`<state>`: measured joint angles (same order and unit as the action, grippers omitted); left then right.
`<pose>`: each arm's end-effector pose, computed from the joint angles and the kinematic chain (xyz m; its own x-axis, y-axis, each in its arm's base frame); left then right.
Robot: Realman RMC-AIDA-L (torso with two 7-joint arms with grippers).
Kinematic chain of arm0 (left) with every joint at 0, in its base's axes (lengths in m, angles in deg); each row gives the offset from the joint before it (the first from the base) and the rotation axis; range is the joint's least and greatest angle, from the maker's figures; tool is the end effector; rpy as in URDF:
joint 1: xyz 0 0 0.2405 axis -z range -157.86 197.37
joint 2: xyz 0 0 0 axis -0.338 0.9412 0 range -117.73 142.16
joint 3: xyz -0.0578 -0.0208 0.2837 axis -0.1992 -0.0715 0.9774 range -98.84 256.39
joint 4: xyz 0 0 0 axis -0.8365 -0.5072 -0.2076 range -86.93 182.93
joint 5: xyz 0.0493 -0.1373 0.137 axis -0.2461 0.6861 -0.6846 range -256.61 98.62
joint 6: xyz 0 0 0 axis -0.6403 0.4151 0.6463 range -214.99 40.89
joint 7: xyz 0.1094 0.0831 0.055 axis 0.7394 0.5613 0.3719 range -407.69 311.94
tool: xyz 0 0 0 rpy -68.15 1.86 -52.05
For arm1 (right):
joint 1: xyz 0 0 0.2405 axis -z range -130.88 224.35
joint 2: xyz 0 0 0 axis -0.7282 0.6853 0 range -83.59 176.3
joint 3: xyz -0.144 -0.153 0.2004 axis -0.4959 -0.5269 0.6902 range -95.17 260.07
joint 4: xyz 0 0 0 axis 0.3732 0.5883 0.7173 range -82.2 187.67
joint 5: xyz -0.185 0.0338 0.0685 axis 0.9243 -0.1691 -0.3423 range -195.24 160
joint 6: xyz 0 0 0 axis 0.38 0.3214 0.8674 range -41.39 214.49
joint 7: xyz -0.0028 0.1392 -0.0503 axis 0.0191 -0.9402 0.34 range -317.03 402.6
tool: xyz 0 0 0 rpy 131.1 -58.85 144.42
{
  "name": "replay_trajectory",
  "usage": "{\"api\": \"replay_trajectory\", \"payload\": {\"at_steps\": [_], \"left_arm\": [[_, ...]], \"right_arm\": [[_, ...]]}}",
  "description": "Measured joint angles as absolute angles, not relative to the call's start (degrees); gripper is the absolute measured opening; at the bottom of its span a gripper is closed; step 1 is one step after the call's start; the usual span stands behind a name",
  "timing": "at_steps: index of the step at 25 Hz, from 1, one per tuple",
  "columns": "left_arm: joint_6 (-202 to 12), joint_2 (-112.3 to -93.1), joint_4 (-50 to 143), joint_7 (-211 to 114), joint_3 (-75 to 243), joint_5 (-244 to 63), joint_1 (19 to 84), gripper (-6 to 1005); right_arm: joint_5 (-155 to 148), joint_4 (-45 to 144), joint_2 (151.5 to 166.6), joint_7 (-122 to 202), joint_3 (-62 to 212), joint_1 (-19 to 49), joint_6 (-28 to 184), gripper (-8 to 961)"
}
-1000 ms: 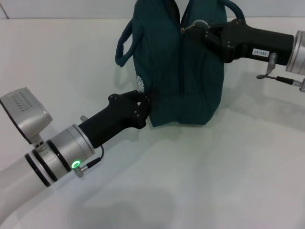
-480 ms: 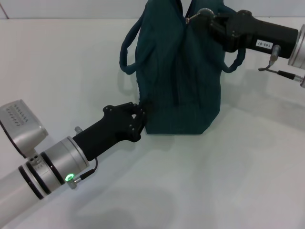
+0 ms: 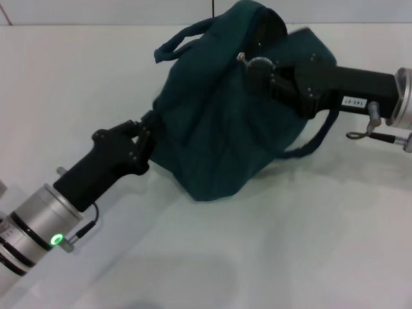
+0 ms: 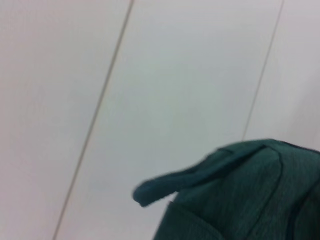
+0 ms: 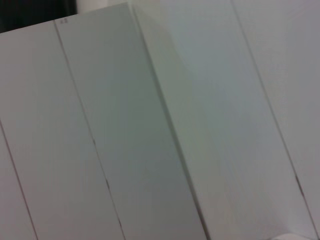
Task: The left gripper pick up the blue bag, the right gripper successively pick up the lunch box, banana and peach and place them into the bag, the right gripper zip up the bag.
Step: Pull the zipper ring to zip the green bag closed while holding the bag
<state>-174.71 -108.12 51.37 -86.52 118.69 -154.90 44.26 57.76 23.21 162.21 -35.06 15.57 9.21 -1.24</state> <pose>-0.3054 0.2769 -0.0748 0.4523 0.1559 0.8781 0.7173 -0.6487 -0.2543 0.1854 0.3685 -0.0274 0.6370 -0.2286 -0.7362 -0.3122 -0.9497 0.0248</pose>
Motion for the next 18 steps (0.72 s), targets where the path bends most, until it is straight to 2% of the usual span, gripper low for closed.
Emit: {"api": "replay_trajectory", "payload": {"at_steps": [10,16,18], "left_arm": [[-176.3,-107.84,47.9,-90.2,118.9,-153.8,43.1,44],[-177.6,-107.67,46.3,-91.4,119.2,-154.3,43.7,145],[-177.8,-107.66,44.9,-93.0,119.3,-155.6,43.8,231]], "right_arm": [[57.8,23.0,162.06,-34.6,15.5,9.5,1.2,8],[57.8,22.9,161.94,-34.2,15.8,10.0,1.8,8],[57.8,22.5,161.96,-34.1,16.6,10.6,2.0,8]]}}
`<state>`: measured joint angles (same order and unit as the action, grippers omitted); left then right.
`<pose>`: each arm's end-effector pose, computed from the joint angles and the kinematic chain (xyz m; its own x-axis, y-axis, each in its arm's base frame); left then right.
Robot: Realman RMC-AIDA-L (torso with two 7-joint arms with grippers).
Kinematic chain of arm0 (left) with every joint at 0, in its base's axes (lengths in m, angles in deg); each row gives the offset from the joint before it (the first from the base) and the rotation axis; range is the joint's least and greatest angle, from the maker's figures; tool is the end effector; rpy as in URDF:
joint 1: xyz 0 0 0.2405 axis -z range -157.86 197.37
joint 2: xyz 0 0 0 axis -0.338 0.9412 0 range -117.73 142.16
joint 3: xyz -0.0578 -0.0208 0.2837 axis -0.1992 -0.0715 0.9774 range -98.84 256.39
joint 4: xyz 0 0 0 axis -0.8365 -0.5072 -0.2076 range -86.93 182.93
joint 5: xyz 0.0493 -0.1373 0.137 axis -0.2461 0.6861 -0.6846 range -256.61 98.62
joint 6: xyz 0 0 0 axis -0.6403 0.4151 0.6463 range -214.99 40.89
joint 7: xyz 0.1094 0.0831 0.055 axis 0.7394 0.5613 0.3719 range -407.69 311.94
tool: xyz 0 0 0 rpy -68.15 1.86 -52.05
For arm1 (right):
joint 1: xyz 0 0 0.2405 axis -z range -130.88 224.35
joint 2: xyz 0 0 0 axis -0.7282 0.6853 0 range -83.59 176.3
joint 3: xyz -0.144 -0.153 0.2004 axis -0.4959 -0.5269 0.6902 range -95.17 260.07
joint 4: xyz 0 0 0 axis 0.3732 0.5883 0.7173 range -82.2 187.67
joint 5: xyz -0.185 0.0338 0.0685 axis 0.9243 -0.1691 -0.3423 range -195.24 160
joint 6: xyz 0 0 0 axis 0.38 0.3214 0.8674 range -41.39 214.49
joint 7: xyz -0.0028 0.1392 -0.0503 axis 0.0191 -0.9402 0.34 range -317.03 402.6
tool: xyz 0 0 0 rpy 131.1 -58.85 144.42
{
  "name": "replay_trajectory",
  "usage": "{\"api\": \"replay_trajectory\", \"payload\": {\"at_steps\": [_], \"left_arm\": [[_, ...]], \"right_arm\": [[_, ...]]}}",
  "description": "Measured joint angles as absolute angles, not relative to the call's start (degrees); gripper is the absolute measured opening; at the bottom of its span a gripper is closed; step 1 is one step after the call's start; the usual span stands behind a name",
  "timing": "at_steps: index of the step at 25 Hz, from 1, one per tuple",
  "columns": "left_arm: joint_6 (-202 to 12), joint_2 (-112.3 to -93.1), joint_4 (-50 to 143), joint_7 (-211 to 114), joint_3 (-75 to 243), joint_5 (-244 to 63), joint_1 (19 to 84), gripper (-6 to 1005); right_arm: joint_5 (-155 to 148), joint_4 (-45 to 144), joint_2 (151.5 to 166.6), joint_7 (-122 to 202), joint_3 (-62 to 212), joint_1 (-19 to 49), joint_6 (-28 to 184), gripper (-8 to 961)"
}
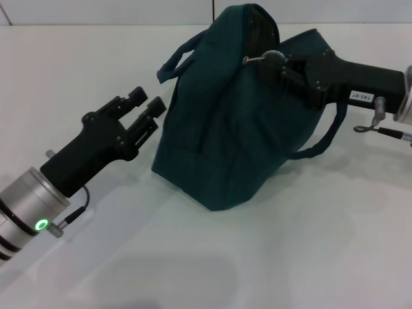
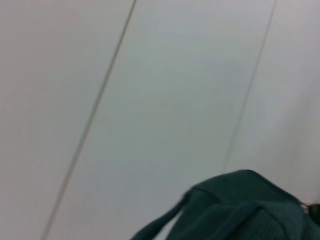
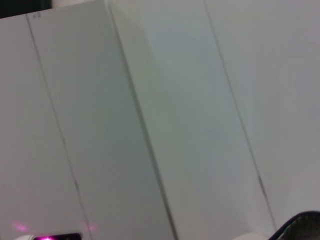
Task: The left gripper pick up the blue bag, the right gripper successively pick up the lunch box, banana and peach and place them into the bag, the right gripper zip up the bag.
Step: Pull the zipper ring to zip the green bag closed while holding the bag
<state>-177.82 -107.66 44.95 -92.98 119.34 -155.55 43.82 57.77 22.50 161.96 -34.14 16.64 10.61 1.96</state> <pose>-0.3015 0.2864 -0.0534 0.4295 0.1252 0.8944 0.6831 -0.6928 -0.2310 0.1975 0.3745 -0.0225 0.6419 -0.2140 -0.7363 -0.3606 -0.9317 -0.0436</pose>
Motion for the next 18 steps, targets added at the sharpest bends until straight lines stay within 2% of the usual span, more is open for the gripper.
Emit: {"api": "replay_trajectory", "payload": {"at_steps": [3,9,18], "left_arm": [[-178.2,-107.66,43.4,-95.4,119.9,-158.1,44.7,361],[-179.4,-107.59,41.2,-98.5,123.9,-159.5,46.3,502],[-178.1,-107.87,41.4,-99.2,124.7,-159.6,46.7,504]], "right_arm": [[57.4,22.1,162.00,-34.0,17.5,11.4,2.0,9],[57.3,22.1,161.94,-33.8,17.5,11.5,2.0,9],[57.3,22.2,162.16,-33.2,17.2,11.4,1.9,9]]}}
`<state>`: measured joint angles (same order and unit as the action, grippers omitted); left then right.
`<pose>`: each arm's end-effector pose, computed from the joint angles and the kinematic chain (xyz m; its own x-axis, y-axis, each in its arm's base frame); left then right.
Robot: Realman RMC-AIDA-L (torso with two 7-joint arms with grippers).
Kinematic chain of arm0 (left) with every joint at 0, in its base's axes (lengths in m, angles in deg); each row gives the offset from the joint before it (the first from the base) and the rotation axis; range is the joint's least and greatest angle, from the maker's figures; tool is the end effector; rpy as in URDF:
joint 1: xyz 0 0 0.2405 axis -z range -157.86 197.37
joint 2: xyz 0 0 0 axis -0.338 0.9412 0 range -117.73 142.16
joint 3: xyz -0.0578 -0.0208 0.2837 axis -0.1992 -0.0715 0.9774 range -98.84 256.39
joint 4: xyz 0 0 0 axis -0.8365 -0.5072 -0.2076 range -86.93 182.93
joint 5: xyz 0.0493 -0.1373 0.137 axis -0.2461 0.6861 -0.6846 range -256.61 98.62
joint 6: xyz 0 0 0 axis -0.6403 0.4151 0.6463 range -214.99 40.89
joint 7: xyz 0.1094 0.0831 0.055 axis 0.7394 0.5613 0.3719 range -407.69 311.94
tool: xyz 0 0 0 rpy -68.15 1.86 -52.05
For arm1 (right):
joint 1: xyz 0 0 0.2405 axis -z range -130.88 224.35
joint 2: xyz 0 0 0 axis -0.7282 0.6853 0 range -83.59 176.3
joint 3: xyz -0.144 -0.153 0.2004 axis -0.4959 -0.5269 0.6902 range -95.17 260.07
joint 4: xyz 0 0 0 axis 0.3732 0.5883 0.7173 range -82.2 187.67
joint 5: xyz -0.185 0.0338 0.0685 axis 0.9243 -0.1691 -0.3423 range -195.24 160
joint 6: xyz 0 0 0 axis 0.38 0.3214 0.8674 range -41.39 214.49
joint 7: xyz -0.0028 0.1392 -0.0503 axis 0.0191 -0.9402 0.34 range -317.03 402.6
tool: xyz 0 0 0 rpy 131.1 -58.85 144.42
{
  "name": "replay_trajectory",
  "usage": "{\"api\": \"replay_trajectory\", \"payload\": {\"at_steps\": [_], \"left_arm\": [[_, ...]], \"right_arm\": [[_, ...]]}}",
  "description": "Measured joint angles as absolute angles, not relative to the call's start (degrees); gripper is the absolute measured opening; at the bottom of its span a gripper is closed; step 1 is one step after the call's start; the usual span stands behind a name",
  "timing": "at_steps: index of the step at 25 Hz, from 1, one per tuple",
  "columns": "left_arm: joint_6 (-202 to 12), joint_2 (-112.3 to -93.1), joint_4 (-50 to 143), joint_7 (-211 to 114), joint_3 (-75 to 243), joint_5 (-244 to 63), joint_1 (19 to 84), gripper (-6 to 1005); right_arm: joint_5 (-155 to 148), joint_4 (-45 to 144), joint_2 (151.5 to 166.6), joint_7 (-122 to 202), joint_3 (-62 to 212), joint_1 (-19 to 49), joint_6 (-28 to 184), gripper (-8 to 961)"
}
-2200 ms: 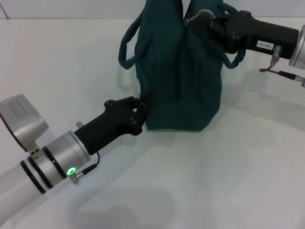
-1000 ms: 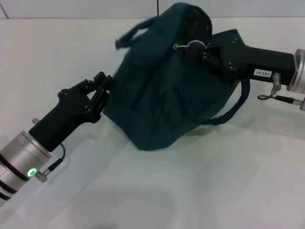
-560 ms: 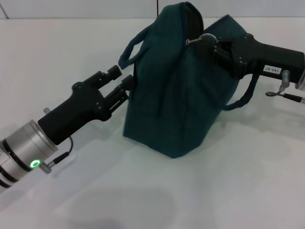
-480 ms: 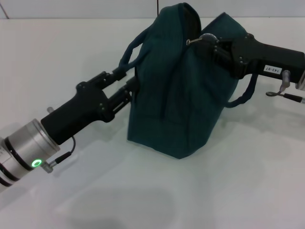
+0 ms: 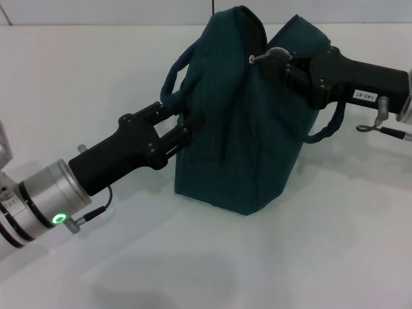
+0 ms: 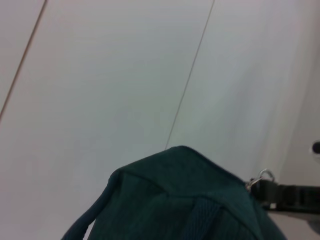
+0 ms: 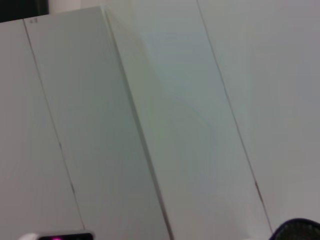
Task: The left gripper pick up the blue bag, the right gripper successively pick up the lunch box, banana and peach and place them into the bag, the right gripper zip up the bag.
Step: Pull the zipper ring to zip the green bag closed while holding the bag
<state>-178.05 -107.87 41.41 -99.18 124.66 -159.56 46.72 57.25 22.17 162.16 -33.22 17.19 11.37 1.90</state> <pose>-0.2795 0.2939 -0.0645 0.4686 0.2102 0.8580 0.5896 -0.7977 -0.1266 0.2002 0.3731 -0.0205 0.6333 -0.1991 -0.7479 -0.3638 -0.9295 -0.0606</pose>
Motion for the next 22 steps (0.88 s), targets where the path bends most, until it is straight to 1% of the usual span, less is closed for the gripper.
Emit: {"api": "replay_trajectory", "payload": {"at_steps": [4,11,15,20,22], "left_arm": [[-175.6,-108.18,41.8,-99.1,124.7,-159.6,47.7,505],[-176.1,-107.97,42.6,-101.0,124.8,-159.6,48.2,507],[-178.8,-107.51,40.5,-105.2,126.1,-159.6,47.7,508],[-183.8,-107.62,38.5,-104.8,126.6,-159.4,46.4,509],[-184.7,-107.62,38.5,-104.8,126.5,-158.8,46.1,535]], "right_arm": [[57.3,22.4,162.19,-33.2,17.1,11.1,1.0,9],[57.2,22.4,162.18,-33.2,17.2,11.2,1.3,8],[57.2,22.5,162.12,-33.1,17.2,11.1,1.5,8],[57.2,22.5,162.10,-32.5,17.1,11.1,1.7,8],[57.3,22.6,162.10,-32.4,17.1,11.1,1.7,8]]}}
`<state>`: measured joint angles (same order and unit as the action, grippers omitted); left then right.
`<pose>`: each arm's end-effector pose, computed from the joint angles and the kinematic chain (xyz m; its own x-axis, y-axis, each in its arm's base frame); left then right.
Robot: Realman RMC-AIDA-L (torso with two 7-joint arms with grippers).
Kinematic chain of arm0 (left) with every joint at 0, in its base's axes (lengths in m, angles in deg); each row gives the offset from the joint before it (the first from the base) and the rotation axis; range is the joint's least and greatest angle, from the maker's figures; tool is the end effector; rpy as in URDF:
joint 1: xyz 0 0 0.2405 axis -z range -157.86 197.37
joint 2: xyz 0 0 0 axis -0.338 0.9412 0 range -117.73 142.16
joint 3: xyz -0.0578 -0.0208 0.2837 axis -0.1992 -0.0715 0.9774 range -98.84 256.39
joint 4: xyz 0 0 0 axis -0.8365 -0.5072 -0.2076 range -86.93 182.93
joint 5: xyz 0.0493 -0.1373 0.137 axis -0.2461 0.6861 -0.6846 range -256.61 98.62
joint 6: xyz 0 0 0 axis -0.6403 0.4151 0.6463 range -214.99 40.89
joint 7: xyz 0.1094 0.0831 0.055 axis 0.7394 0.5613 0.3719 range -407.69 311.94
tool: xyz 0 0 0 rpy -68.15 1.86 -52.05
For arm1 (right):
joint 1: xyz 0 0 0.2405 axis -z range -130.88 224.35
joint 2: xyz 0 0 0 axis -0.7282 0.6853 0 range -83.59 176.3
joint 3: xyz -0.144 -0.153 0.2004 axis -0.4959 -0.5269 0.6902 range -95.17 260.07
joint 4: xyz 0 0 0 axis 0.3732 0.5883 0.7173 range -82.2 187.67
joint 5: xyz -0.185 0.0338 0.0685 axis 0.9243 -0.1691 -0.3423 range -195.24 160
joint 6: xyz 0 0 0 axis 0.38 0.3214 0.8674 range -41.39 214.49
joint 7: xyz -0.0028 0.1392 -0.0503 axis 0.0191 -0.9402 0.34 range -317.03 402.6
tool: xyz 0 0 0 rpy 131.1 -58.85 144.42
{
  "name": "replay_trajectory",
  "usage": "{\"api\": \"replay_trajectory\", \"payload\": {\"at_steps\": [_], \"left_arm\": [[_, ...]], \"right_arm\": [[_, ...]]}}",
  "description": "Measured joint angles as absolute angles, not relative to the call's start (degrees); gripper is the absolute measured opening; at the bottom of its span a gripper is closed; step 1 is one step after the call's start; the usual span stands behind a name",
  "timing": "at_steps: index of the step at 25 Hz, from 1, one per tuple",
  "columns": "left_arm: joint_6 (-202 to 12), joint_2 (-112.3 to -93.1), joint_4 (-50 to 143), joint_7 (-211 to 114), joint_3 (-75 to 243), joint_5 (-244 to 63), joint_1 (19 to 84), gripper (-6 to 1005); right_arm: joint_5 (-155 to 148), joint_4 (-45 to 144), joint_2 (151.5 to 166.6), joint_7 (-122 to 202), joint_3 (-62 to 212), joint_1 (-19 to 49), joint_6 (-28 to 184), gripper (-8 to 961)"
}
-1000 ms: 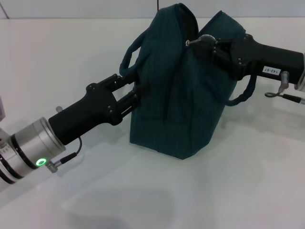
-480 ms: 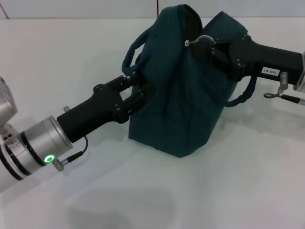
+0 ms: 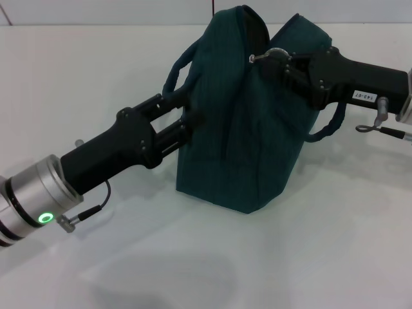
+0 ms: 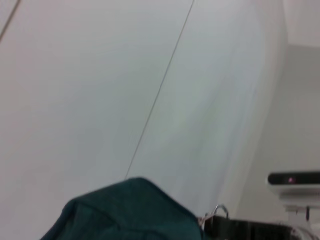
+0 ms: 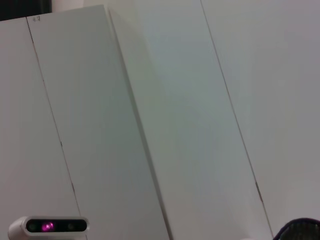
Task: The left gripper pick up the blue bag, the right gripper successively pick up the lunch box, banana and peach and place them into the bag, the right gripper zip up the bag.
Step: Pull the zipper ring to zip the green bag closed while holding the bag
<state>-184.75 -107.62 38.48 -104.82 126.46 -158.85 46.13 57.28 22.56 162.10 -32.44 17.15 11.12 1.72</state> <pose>-0.2681 0.2871 -0.0506 0.4009 0.2236 0.8884 0.5365 -0.8434 -0.0298 0.1997 0.3732 -0.0210 0.6381 -0.1897 -0.7462 -0.3538 -0.9330 -0.0654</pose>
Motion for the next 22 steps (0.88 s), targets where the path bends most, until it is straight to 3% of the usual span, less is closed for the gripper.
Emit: {"api": "replay_trajectory", "payload": {"at_steps": [17,22], "left_arm": [[-179.7,-108.51,51.3,-90.2,126.2,-153.1,49.1,881],[-179.1,-108.55,57.3,-82.9,126.2,-149.0,50.8,876]], "right_arm": [[57.2,22.6,162.13,-31.0,17.5,11.4,1.4,9],[57.2,22.6,162.10,-31.0,17.3,11.4,1.3,8]]}}
